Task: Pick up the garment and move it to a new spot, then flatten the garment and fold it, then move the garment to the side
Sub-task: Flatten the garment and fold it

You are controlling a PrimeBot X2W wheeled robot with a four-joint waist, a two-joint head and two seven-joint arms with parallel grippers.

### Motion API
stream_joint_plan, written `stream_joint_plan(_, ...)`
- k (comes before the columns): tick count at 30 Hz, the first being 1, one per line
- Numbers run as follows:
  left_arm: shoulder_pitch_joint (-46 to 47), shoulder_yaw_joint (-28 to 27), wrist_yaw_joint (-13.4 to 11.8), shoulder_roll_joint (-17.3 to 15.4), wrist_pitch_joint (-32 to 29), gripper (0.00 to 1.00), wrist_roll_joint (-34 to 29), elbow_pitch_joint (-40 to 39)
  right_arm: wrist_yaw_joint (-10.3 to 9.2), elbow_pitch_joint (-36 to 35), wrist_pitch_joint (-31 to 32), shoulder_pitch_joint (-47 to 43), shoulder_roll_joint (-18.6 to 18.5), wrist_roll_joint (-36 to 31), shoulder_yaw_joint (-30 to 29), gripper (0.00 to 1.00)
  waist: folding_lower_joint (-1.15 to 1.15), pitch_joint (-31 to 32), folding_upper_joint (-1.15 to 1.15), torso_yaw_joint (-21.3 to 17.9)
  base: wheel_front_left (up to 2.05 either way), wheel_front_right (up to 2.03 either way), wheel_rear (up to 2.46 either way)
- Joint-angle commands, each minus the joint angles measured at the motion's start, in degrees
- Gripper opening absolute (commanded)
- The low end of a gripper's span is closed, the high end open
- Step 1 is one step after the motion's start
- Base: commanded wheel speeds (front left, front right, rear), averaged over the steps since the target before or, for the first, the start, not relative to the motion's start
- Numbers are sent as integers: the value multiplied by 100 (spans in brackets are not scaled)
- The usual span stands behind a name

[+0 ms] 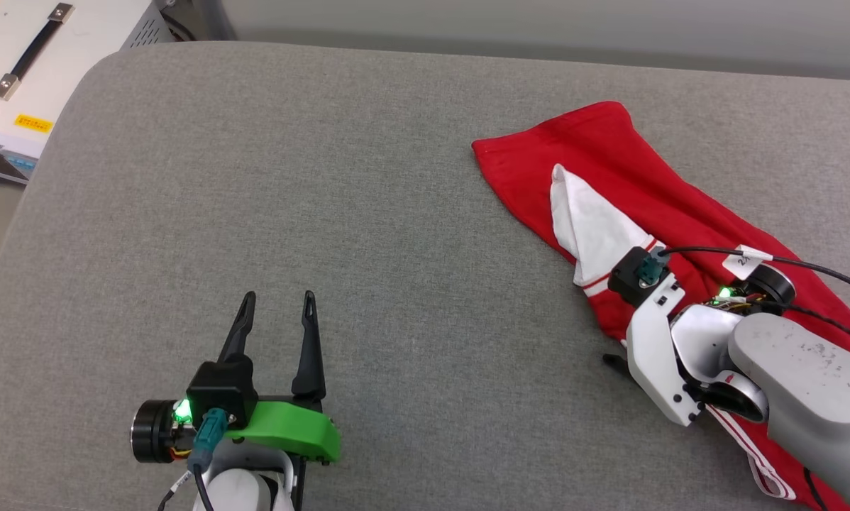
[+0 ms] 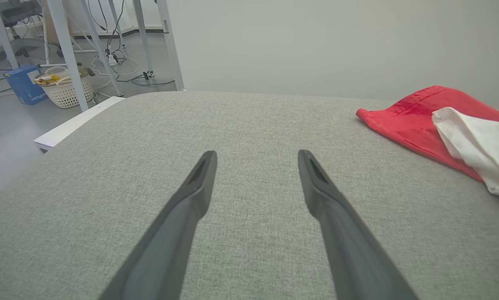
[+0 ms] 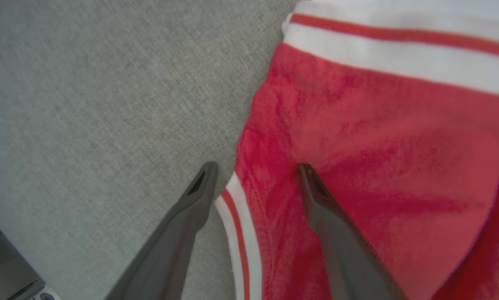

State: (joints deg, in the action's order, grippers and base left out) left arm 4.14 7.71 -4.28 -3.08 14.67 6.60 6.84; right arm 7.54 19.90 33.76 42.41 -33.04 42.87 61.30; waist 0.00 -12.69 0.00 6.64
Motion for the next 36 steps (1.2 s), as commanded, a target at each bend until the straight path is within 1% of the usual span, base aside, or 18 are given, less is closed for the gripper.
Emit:
stream_joint_plan(1, 108, 13, -33, 20, 33, 100, 51, -16, -5, 268, -50, 61, 86, 67, 128, 100, 0, -118, 0, 79, 0, 0, 0)
stream_joint_plan(3, 142, 24, -48, 20, 33, 100, 73, -9, -5, 700, -82, 21, 222, 168, 333, 100, 0, -164, 0, 108, 0, 0, 0)
stream_joint_plan(6, 170, 32, -68, 20, 33, 100, 98, 4, -5, 968, -274, 17, 338, 280, 595, 100, 0, -179, 0, 140, 0, 0, 0)
stream_joint_plan(7, 170, 22, -74, 20, 33, 100, 102, 6, -5, 1010, -392, 33, 371, 353, 656, 42, 0, -176, 0, 138, 0, 0, 0)
stream_joint_plan(8, 164, 6, -77, 20, 33, 100, 101, 7, -5, 1032, -518, 68, 392, 407, 676, 0, 0, -165, 0, 126, 0, 0, 0)
stream_joint_plan(12, 135, -48, -68, 20, 33, 100, 73, 35, -5, 1070, -1153, 325, 394, 582, 678, 0, 0, -67, 0, 95, 0, 0, 0)
stream_joint_plan(14, 115, -67, -62, 20, 33, 100, 59, 48, -5, 1035, -1487, 434, 415, 790, 552, 0, 0, 4, 0, 75, 0, 0, 0)
stream_joint_plan(17, 76, -63, -44, 20, 33, 100, 43, 60, -5, 935, -1983, 660, 435, 900, 419, 0, 0, 108, 0, 59, 0, 0, 0)
stream_joint_plan(21, 36, -40, -18, 20, 33, 100, 19, 78, -5, 741, -2432, 883, 557, 1027, 310, 0, 0, 202, 0, 68, 0, 0, 0)
stream_joint_plan(24, 20, -33, -6, 20, 33, 100, 5, 78, -5, 626, -2645, 1025, 716, 1004, 346, 0, 0, 233, 0, 89, 0, 0, 0)
stream_joint_plan(31, -10, 10, 0, 20, 33, 100, 10, 82, -5, 371, -2988, 1098, 1351, 892, 758, 0, 0, 253, 0, 262, 0, 0, 0)
stream_joint_plan(36, -50, 20, -15, 20, 33, 100, 32, 88, -5, 317, -2962, 797, 1707, 803, 1092, 0, 0, 258, 0, 383, 0, 0, 0)
